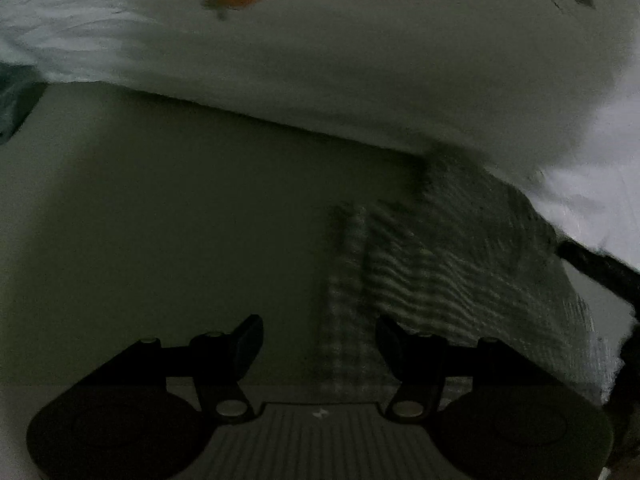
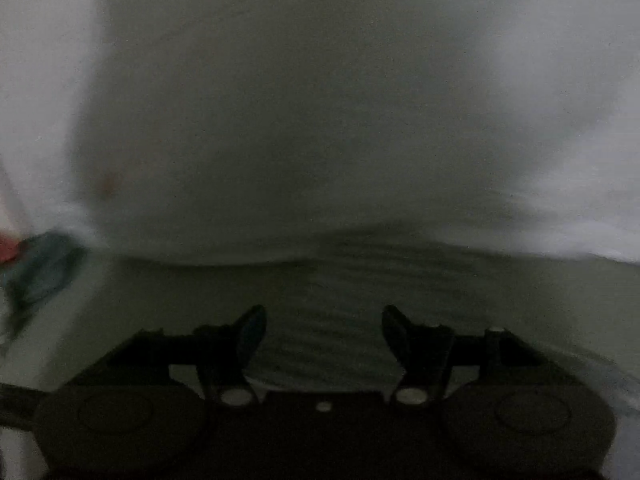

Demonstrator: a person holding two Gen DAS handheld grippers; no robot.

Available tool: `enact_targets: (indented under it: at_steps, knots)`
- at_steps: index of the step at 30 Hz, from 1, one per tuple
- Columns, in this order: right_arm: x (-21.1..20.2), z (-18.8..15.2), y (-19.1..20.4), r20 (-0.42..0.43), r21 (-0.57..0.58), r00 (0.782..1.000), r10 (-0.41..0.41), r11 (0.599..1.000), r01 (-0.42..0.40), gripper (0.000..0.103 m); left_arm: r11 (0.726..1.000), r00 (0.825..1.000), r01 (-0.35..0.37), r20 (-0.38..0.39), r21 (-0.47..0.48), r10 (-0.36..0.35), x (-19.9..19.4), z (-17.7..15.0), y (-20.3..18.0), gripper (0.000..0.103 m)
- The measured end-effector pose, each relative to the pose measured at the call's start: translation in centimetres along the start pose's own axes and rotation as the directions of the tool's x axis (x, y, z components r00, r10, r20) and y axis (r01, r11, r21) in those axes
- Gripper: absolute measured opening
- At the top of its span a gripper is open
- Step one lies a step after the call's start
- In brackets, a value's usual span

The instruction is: Fold clothes

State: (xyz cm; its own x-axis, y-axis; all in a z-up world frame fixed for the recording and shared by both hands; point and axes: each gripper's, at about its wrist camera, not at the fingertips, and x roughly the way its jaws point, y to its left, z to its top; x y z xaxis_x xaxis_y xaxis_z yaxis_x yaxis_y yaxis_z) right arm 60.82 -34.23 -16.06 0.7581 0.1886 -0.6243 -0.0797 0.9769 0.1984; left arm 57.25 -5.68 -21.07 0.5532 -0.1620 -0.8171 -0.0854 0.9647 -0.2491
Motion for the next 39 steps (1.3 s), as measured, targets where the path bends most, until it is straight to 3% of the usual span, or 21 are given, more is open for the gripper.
enact_targets:
  at_steps: [2,4,5,7,9,12,14,15,16,19,23,27,29,33,36,39]
  knots:
    - [-2.5,-2.2,-5.6,-0.032,0.116,0.985,-0.169,0.978,0.172,0.065,0.999,1.0,0.017,-0.007,0.034,-0.016,0.3,-0.4,-1.6,0.063]
    - [-4.5,-4.6,-10.5,-0.094,0.227,0.947,-0.306,0.92,0.32,0.065,0.997,0.999,0.036,-0.013,0.069,-0.035,0.9,-0.6,-3.0,0.063]
    - [-5.5,-5.9,-12.9,-0.128,0.284,0.923,-0.362,0.879,0.384,0.065,0.995,0.999,0.042,-0.019,0.089,-0.04,1.1,-0.8,-3.8,0.063]
    - [-6.6,-8.0,-16.1,-0.154,0.374,0.905,-0.396,0.825,0.424,0.067,0.99,0.998,0.05,-0.03,0.13,-0.046,1.8,-1.1,-5.0,0.063]
    - [-7.3,-9.5,-18.2,-0.134,0.443,0.923,-0.361,0.811,0.382,0.067,0.986,0.997,0.063,-0.053,0.156,-0.055,2.7,-1.0,-5.7,0.063]
    - [-7.3,-9.8,-18.6,-0.05,0.472,0.948,-0.314,0.829,0.3,0.065,0.982,0.993,0.083,-0.097,0.171,-0.067,4.1,-0.9,-6.5,0.063]
    - [-6.5,-9.4,-18.5,-0.042,0.44,0.963,-0.265,0.861,0.256,0.036,0.981,0.992,0.075,-0.11,0.179,-0.056,4.8,-0.8,-6.8,0.063]
    - [-6.2,-9.1,-18.4,-0.046,0.416,0.97,-0.24,0.878,0.237,0.014,0.98,0.992,0.07,-0.112,0.185,-0.05,5.1,-0.8,-7.0,0.063]
    - [-6.0,-8.8,-18.0,-0.043,0.38,0.973,-0.227,0.897,0.226,0.009,0.98,0.993,0.065,-0.113,0.191,-0.044,5.5,-0.7,-7.2,0.063]
    - [-8.2,-7.2,-17.5,0.036,0.316,0.969,-0.245,0.923,0.221,0.006,0.979,0.994,0.067,-0.098,0.193,-0.049,5.4,-0.4,-7.6,0.063]
    - [-12.4,-6.0,-18.0,0.149,0.299,0.933,-0.328,0.914,0.273,0.005,0.978,0.995,0.071,-0.077,0.197,-0.057,5.3,0.0,-8.0,0.065]
    - [-10.3,-7.0,-18.9,0.042,0.158,0.916,-0.398,0.908,0.387,0.005,0.976,0.994,0.067,-0.098,0.208,-0.047,6.7,0.1,-8.4,0.066]
    - [-9.3,-7.9,-19.2,-0.004,0.133,0.916,-0.402,0.907,0.399,0.006,0.97,0.995,0.088,-0.073,0.229,-0.073,7.1,-0.1,-8.5,0.079]
    - [-9.1,-9.1,-19.7,-0.064,0.148,0.911,-0.408,0.898,0.413,0.006,0.961,0.994,0.101,-0.061,0.258,-0.088,7.4,-0.2,-8.6,0.082]
    - [-9.1,-8.3,-18.7,-0.054,0.136,0.904,-0.424,0.894,0.427,0.006,0.971,0.994,0.087,-0.086,0.225,-0.069,7.0,0.6,-8.7,0.082]
    - [-11.1,-6.4,-17.0,0.035,0.104,0.915,-0.401,0.912,0.396,0.006,0.985,0.994,0.102,-0.046,0.14,-0.096,4.3,0.9,-7.7,0.082]
